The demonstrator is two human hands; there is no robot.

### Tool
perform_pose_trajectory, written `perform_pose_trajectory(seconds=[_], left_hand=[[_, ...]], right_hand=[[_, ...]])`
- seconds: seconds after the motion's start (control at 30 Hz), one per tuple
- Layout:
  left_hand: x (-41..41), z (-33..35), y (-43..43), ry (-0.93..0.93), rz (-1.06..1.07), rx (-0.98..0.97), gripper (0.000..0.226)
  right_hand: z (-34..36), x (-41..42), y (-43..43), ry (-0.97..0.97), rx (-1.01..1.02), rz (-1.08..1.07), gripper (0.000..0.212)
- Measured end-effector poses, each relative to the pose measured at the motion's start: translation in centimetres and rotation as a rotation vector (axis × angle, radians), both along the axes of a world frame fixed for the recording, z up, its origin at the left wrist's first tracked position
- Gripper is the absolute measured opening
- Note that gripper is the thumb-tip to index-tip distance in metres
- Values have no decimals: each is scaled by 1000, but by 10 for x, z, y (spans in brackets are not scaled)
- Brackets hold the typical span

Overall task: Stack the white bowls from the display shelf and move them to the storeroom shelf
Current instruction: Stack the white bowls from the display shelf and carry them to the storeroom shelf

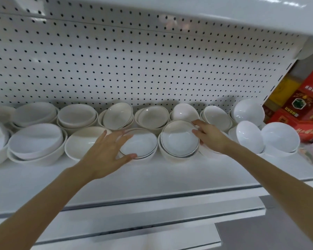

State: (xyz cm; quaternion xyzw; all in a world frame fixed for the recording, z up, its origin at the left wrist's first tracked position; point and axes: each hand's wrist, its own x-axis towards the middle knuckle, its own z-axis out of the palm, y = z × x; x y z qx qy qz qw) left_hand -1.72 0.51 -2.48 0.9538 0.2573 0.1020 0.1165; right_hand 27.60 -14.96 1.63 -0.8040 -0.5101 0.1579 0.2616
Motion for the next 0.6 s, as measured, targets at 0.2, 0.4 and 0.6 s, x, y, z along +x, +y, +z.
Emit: perform_pose_trajectory(seconds=[0.2, 0.4, 0.6], left_hand=[[-6, 23, -55, -391, 9, -254, 68], [-20, 5, -118, -718, 146, -659, 68], [-29, -19, -147, -688, 98, -833, 64]], right_hand=[[23, -37, -16, 381, 231, -100, 16], [18, -106, -50, 647, 176, -103, 17], [-17, -136, -68, 737, 41, -151, 14]])
